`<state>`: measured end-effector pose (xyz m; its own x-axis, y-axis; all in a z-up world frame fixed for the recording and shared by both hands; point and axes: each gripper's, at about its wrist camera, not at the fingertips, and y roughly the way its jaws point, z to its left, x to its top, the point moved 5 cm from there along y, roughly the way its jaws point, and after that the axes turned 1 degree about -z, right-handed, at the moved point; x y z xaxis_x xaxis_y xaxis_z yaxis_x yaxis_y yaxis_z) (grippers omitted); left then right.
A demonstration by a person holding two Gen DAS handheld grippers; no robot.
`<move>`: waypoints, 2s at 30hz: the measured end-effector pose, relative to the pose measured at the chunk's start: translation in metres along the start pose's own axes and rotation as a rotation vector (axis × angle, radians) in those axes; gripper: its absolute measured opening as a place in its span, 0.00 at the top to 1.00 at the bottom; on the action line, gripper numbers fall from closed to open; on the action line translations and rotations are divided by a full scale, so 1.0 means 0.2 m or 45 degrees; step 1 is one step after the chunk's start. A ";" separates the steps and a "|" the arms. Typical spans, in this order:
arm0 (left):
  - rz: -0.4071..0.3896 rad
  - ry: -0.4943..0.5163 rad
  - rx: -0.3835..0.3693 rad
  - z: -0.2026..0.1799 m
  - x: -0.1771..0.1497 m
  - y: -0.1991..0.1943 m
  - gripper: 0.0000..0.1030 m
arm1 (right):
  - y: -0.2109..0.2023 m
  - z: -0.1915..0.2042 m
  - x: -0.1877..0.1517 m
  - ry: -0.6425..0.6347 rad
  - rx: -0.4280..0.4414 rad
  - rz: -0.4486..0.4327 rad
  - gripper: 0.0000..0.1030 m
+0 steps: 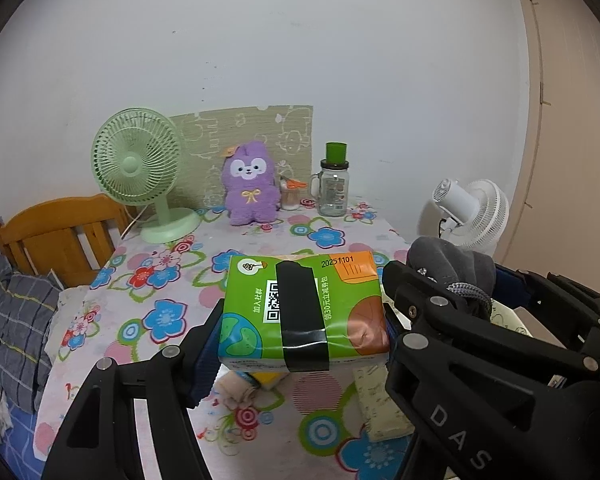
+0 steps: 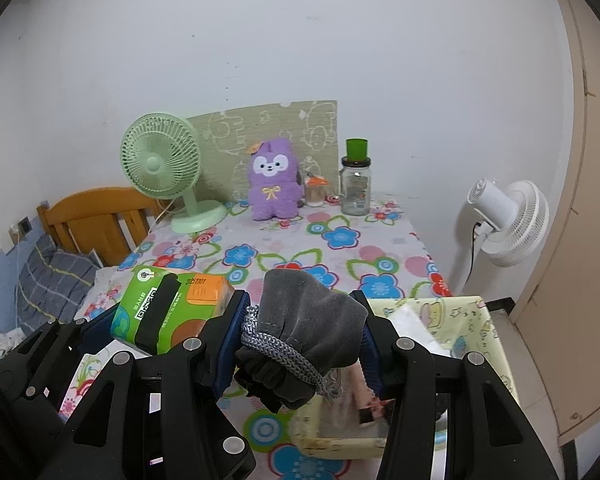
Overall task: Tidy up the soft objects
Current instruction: 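Lift and carry the tissue pack and grey glove over the yellow-green box, then lower both items into the box and open both grippers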
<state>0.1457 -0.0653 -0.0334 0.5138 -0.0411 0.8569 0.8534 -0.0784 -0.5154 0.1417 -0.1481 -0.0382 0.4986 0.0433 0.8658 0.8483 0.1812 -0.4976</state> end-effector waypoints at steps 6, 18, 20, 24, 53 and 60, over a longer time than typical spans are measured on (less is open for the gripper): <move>0.010 0.006 -0.040 -0.11 -0.01 0.04 0.30 | 0.00 -0.12 -0.01 0.004 -0.035 0.008 0.48; 0.039 0.037 -0.110 -0.31 -0.03 0.13 0.30 | 0.03 -0.32 -0.06 0.033 -0.096 0.033 0.48; 0.044 0.049 -0.122 -0.34 -0.03 0.15 0.30 | 0.04 -0.36 -0.07 0.044 -0.103 0.034 0.48; 0.059 0.073 -0.145 -0.41 -0.04 0.19 0.30 | 0.06 -0.43 -0.08 0.064 -0.120 0.040 0.48; 0.241 0.212 -0.161 -0.59 -0.17 0.47 0.04 | 0.30 -0.68 -0.22 0.146 -0.130 0.157 0.47; 0.241 0.200 -0.166 -0.58 -0.16 0.47 0.04 | 0.31 -0.65 -0.22 0.093 -0.142 0.160 0.21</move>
<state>0.1999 -0.1868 -0.1082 0.6345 -0.2202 0.7409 0.7196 -0.1816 -0.6702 0.1946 -0.2660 -0.1145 0.6099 -0.0138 0.7924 0.7911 0.0684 -0.6078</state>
